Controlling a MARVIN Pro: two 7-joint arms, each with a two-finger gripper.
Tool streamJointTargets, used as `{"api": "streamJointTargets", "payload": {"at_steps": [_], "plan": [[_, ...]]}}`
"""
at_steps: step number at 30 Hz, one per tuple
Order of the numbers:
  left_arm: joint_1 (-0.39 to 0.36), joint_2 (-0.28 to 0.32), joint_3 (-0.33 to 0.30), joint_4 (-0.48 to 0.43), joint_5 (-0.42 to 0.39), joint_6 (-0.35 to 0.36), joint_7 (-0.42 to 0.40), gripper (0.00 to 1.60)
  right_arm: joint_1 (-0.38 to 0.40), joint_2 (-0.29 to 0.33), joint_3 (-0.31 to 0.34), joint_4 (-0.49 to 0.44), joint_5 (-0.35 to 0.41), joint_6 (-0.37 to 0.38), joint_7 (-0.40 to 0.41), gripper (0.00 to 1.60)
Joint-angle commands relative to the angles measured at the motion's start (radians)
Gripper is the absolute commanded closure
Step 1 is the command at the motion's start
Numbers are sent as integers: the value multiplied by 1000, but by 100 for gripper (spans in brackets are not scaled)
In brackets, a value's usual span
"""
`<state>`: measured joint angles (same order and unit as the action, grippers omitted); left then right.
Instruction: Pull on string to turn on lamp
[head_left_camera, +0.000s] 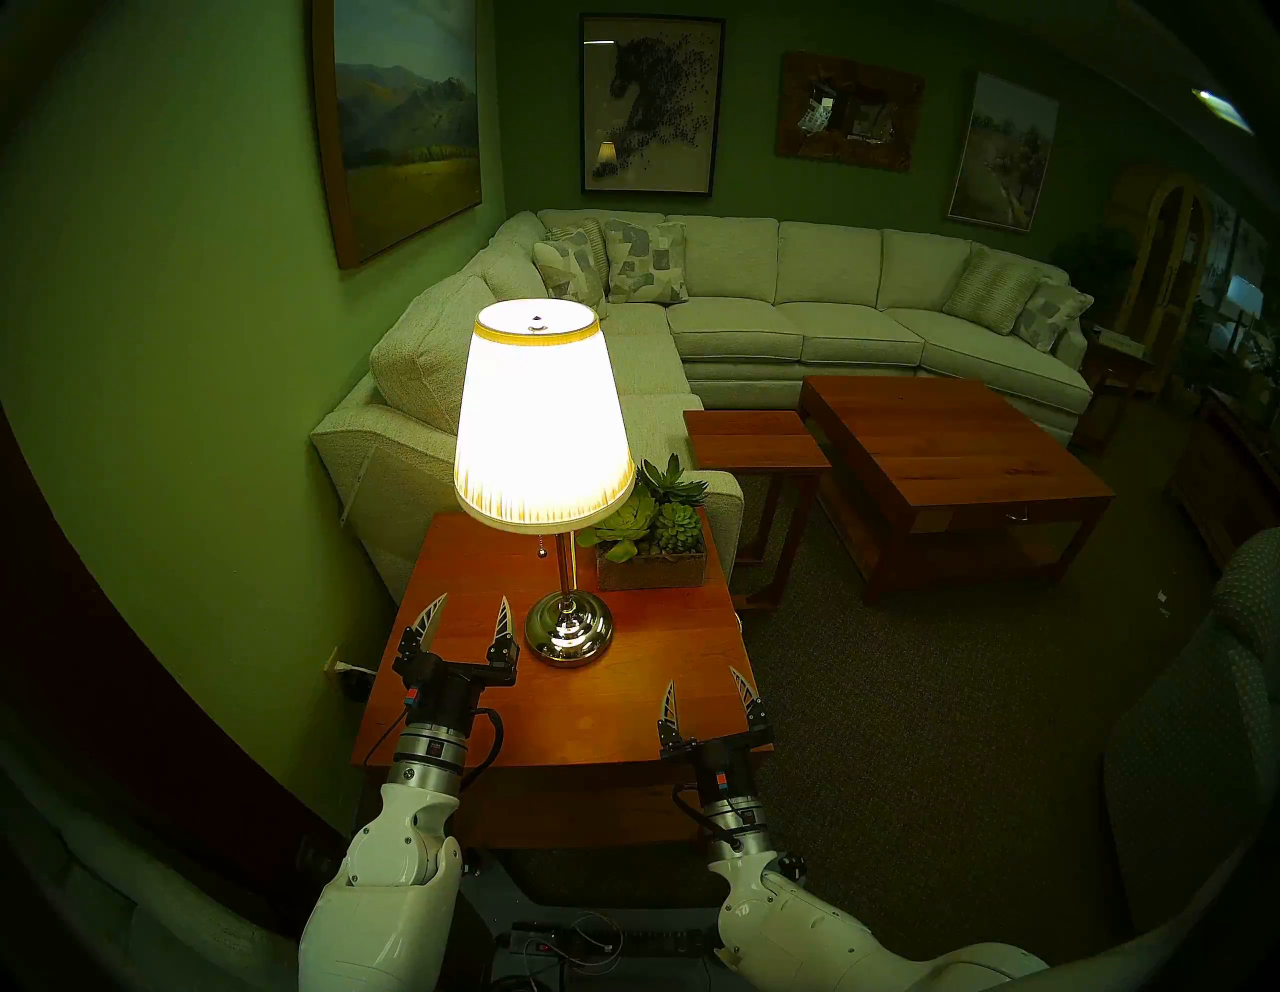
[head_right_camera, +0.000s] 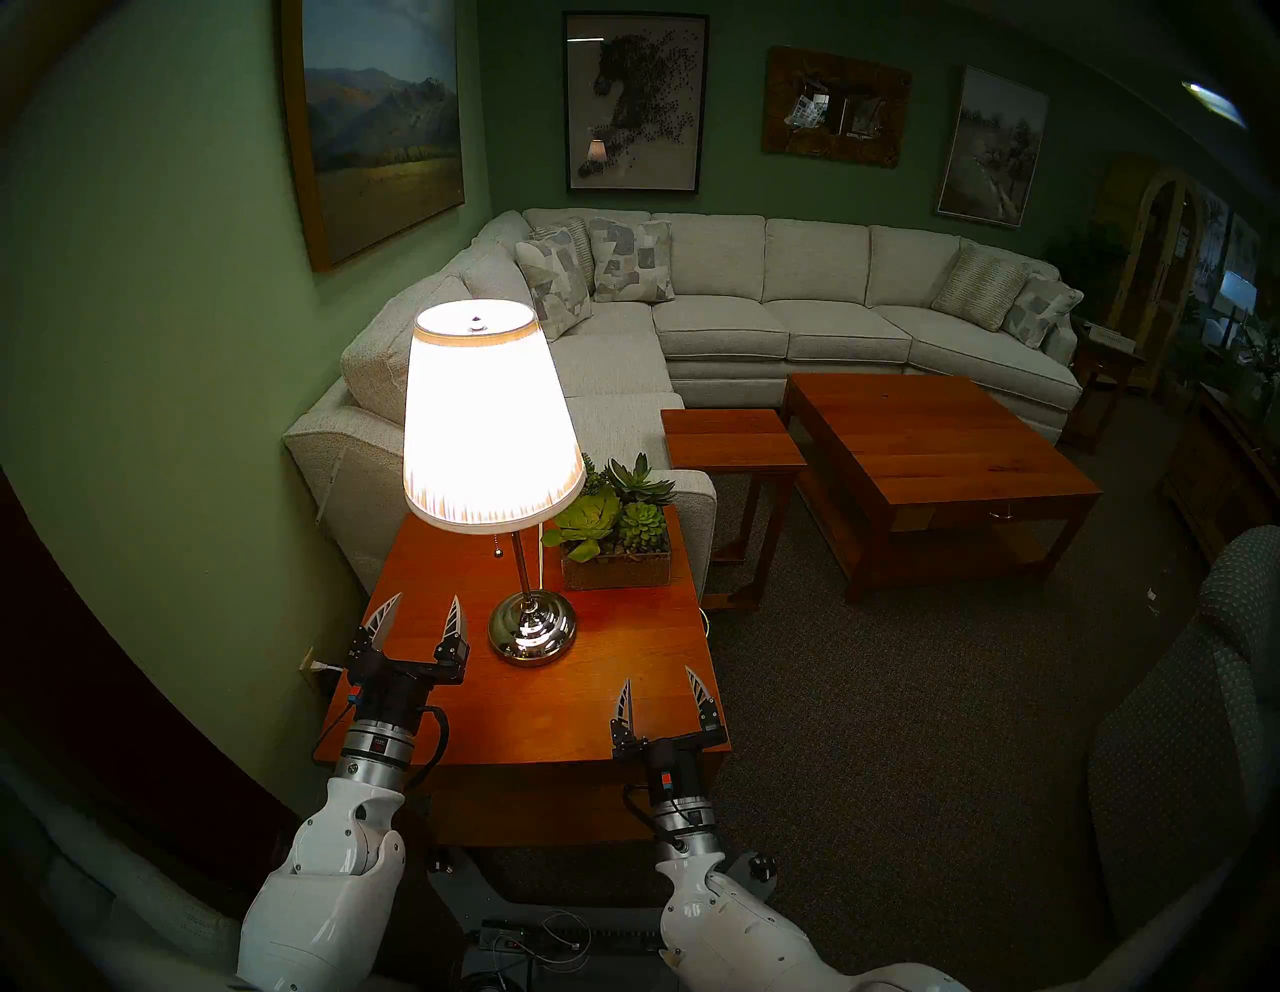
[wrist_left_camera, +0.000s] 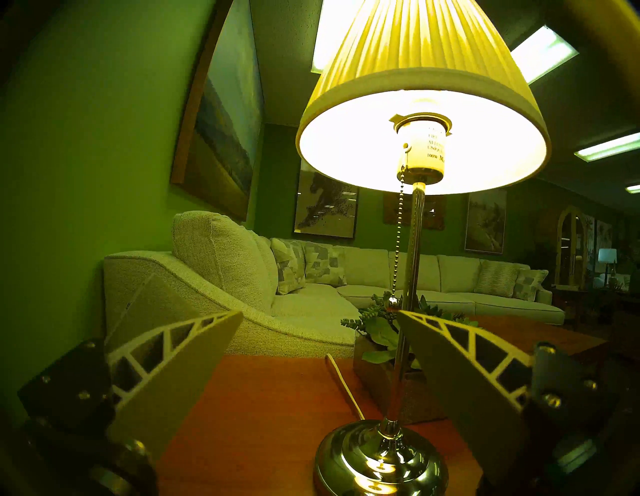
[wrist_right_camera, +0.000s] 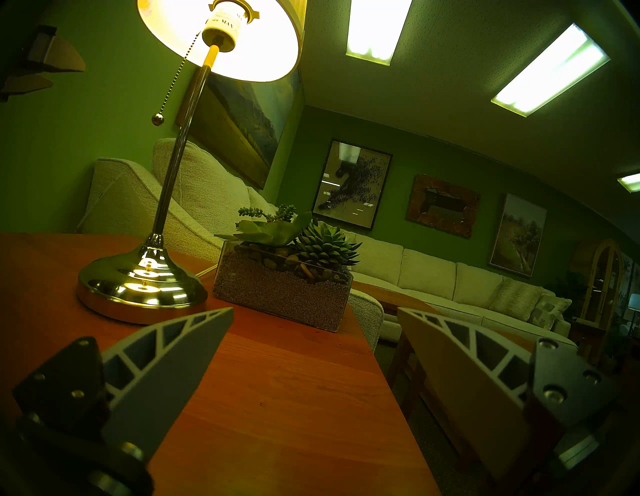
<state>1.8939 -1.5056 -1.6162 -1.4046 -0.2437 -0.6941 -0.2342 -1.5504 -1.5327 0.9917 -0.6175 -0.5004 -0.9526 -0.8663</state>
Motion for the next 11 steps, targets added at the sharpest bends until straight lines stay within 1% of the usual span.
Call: {"api": "streamJointTargets", "payload": {"at_steps": [1, 11], "plan": [[-16, 2, -1, -25, -12, -32, -12, 0, 13, -1, 3, -22, -3, -1, -6, 0], [-17, 1, -2, -24, -16, -34, -17, 0, 14, 0, 1, -22, -2, -1, -6, 0]]}}
